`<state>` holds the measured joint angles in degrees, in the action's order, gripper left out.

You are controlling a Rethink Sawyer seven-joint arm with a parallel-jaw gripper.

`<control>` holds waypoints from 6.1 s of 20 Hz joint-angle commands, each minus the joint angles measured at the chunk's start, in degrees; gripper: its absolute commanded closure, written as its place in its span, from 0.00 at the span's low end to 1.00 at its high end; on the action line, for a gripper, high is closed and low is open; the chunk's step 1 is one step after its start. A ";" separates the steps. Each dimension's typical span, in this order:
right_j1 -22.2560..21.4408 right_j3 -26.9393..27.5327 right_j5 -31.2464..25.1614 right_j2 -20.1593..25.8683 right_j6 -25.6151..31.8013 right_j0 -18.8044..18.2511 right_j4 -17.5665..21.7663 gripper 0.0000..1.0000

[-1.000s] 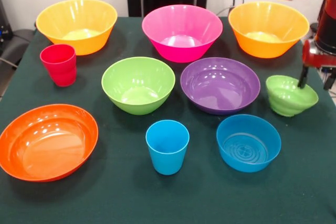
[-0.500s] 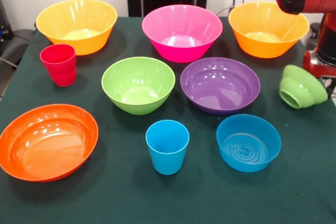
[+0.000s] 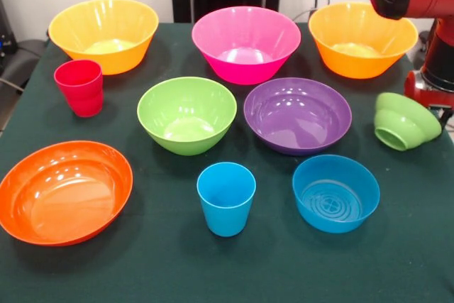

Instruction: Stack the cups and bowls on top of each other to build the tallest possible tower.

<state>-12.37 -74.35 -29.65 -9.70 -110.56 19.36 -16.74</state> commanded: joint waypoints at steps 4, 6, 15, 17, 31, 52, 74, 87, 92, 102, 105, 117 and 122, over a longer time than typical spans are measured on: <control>1.26 3.25 -0.16 4.02 -4.20 -2.81 1.95 0.00; 1.48 4.15 -1.10 4.05 -3.64 -3.29 2.07 0.00; -1.42 1.34 -1.55 3.71 0.57 -6.12 5.16 0.00; -2.54 0.35 -1.76 3.75 1.33 -6.61 5.73 0.00; -1.65 1.85 -3.41 6.04 -0.80 -8.10 6.46 0.00; 1.67 1.91 1.51 8.49 -4.20 -7.90 4.25 0.00; -1.27 2.62 -8.74 7.64 -6.54 -7.60 2.50 1.00; -3.94 7.78 -21.56 0.46 -9.00 -7.39 4.59 1.00; -1.23 13.49 -25.75 -0.66 -10.94 -6.97 4.13 1.00; 5.16 32.23 -36.39 -1.64 -14.93 -0.08 3.16 1.00; 9.76 42.56 -41.43 -2.44 -16.57 0.93 2.29 1.00; 21.30 67.99 -58.37 -14.57 -9.83 -5.29 -3.92 1.00; 24.62 73.15 -60.75 -26.85 -5.33 -8.63 -13.43 1.00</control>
<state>8.65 -10.39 -84.00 -28.57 -116.43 14.70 -25.61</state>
